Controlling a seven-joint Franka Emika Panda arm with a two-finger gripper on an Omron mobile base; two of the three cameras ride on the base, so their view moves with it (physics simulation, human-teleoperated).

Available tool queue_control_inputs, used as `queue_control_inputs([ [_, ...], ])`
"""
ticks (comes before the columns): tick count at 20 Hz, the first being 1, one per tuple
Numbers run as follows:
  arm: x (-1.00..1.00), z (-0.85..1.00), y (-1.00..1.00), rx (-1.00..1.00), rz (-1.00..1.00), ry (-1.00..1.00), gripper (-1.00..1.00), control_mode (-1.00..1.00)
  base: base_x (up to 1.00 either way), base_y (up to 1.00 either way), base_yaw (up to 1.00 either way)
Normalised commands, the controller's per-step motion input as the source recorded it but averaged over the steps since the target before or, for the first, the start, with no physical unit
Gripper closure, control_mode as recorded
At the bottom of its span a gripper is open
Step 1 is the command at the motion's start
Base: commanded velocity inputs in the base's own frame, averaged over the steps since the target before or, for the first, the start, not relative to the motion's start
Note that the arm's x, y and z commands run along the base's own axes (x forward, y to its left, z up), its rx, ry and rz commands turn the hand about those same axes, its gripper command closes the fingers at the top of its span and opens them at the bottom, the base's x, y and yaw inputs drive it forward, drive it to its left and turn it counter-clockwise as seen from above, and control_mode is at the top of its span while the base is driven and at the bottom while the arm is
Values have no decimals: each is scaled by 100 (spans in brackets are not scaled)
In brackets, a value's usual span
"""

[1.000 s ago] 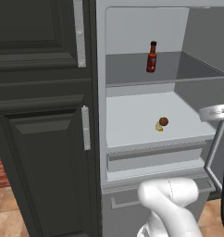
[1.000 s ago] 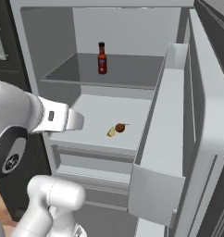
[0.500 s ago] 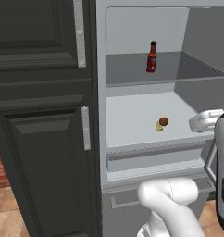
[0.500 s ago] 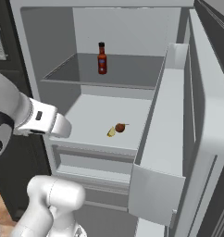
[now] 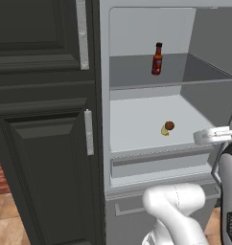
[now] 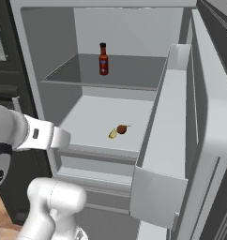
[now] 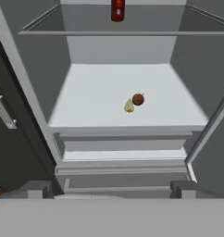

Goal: Place the mustard and condiment bottle from the counter to the top shelf of the fridge. If the existing items in the fridge are on the top shelf, move them to other shelves.

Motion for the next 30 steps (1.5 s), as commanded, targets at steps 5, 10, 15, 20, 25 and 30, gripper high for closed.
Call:
queue_control_inputs([
  [5,-6,0,0,0,0,0,-100,100,-78,0,4],
  [10,0,0,0,0,0,0,-100,100,-100,0,3],
  [15,0,0,0,0,0,0,-100,100,-100,-1,1],
  [20,0,0,0,0,0,0,-100,100,-100,-28,0],
  [25,0,0,0,0,0,0,-100,100,-100,-84,-1],
  [30,0,0,0,0,0,0,-100,100,-77,-100,-12],
])
